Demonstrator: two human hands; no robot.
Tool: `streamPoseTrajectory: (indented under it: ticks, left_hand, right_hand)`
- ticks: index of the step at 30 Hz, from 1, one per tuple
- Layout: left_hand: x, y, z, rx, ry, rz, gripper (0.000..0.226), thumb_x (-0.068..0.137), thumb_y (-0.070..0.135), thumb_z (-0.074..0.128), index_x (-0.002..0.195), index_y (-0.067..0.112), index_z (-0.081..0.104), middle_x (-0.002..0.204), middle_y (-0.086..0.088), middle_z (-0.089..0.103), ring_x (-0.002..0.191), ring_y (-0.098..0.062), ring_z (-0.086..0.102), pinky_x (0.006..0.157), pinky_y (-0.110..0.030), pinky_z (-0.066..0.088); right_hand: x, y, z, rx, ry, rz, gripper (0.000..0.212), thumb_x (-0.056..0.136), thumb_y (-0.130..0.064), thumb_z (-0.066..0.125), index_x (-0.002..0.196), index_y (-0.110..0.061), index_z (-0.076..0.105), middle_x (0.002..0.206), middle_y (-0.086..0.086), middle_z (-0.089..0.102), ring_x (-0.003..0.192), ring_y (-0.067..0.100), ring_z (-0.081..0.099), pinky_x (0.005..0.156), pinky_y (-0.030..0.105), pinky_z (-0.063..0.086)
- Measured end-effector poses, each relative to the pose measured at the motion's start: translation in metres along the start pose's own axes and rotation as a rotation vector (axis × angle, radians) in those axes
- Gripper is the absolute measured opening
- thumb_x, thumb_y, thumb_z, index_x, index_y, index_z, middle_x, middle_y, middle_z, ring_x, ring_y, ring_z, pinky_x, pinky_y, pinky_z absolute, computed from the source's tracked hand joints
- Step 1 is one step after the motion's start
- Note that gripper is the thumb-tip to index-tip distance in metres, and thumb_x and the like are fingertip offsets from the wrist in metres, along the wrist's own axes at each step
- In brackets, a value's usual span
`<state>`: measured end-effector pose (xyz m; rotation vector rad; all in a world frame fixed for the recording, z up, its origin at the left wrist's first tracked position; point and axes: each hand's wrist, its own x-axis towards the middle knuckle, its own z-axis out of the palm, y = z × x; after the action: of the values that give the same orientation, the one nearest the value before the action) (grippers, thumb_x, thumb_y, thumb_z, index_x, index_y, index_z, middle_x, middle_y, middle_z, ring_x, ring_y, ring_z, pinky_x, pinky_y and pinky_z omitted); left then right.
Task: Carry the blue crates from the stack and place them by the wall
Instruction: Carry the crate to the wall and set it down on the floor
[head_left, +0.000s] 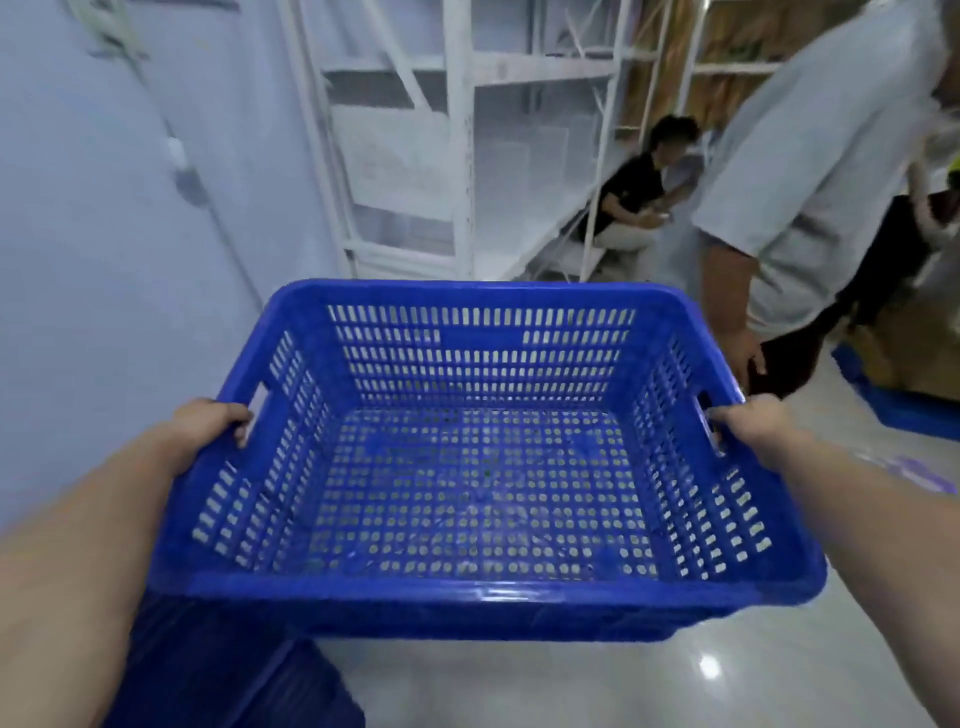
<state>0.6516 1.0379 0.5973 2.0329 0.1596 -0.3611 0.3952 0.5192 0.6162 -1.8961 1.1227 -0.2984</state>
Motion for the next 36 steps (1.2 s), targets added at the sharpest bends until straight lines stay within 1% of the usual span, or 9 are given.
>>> streamPoseTrajectory:
  ticks: [2,5,12,16,19,22,28,30,36]
  left_hand:
    - [-0.039,0.009,-0.031,0.018,0.024,0.023,0.036,0.091,0.004,0.047,0.055,0.004,0.043,0.029,-0.002,0.046,0.024,-0.01,0.045,0.034,-0.014,0.042]
    - [-0.071,0.007,-0.082,-0.027,0.12,0.025,0.037,0.092,0.003,0.046,0.055,0.004,0.041,0.028,-0.002,0.045,0.023,-0.01,0.045,0.036,-0.017,0.043]
    - [-0.127,-0.031,-0.194,-0.048,0.17,0.03,0.039,0.095,0.004,0.043,0.056,0.006,0.041,0.028,-0.003,0.043,0.023,-0.012,0.045,0.055,-0.033,0.038]
    - [-0.16,-0.081,-0.252,-0.09,0.237,0.007,0.038,0.095,0.002,0.041,0.057,0.006,0.041,0.027,-0.003,0.042,0.022,-0.012,0.044,0.046,-0.026,0.045]
    - [-0.191,-0.124,-0.288,-0.1,0.29,-0.054,0.04,0.096,0.003,0.039,0.056,0.007,0.041,0.027,-0.005,0.044,0.021,-0.011,0.044,0.051,-0.029,0.042]
    - [-0.219,-0.164,-0.321,-0.128,0.364,-0.115,0.043,0.097,0.003,0.037,0.054,0.006,0.041,0.026,-0.004,0.044,0.02,-0.011,0.043,0.045,-0.024,0.044]
    - [-0.272,-0.236,-0.372,-0.147,0.524,-0.26,0.044,0.096,0.002,0.038,0.052,0.006,0.041,0.027,-0.005,0.043,0.022,-0.012,0.044,0.029,-0.011,0.035]
    - [-0.286,-0.251,-0.383,-0.154,0.577,-0.305,0.043,0.095,0.003,0.04,0.052,0.005,0.042,0.029,-0.007,0.045,0.032,-0.021,0.048,0.04,-0.02,0.044]
    - [-0.311,-0.285,-0.39,-0.155,0.687,-0.448,0.046,0.094,0.004,0.044,0.049,0.005,0.043,0.037,-0.012,0.045,0.049,-0.03,0.04,0.057,-0.036,0.038]
  right_hand:
    - [-0.012,-0.033,0.0,-0.003,-0.045,-0.054,0.048,0.086,0.001,0.059,0.038,0.001,0.053,0.024,0.003,0.048,0.024,0.014,0.048,0.027,0.018,0.036]
    - [-0.041,-0.077,0.01,0.008,-0.097,-0.134,0.037,0.09,0.003,0.054,0.054,0.002,0.049,0.021,0.001,0.044,0.034,0.023,0.05,0.021,0.013,0.027]
    - [-0.088,-0.117,0.072,-0.049,-0.098,-0.228,0.058,0.083,-0.002,0.064,0.026,-0.001,0.054,0.066,0.032,0.064,0.05,0.028,0.051,0.059,0.04,0.045]
    - [-0.116,-0.139,0.129,-0.106,-0.174,-0.271,0.063,0.082,-0.004,0.065,0.02,-0.001,0.053,0.072,0.037,0.066,0.046,0.028,0.052,0.046,0.032,0.046]
    - [-0.165,-0.158,0.171,-0.128,-0.257,-0.305,0.044,0.085,-0.002,0.062,0.042,0.001,0.055,0.061,0.033,0.06,0.041,0.027,0.048,0.036,0.027,0.043]
    - [-0.201,-0.175,0.22,-0.163,-0.342,-0.318,0.036,0.088,-0.002,0.059,0.053,0.003,0.052,0.057,0.023,0.055,0.046,0.027,0.047,0.044,0.031,0.043]
    - [-0.252,-0.197,0.316,-0.277,-0.437,-0.4,0.049,0.08,-0.006,0.066,0.033,-0.005,0.053,0.035,0.01,0.053,0.043,0.028,0.049,0.059,0.039,0.052]
    - [-0.265,-0.204,0.343,-0.318,-0.487,-0.413,0.041,0.079,-0.012,0.069,0.04,-0.004,0.058,0.039,0.011,0.057,0.052,0.03,0.054,0.072,0.043,0.055]
    - [-0.281,-0.233,0.418,-0.37,-0.609,-0.514,0.025,0.081,-0.017,0.067,0.067,0.004,0.065,0.067,0.021,0.067,0.062,0.031,0.06,0.073,0.041,0.055]
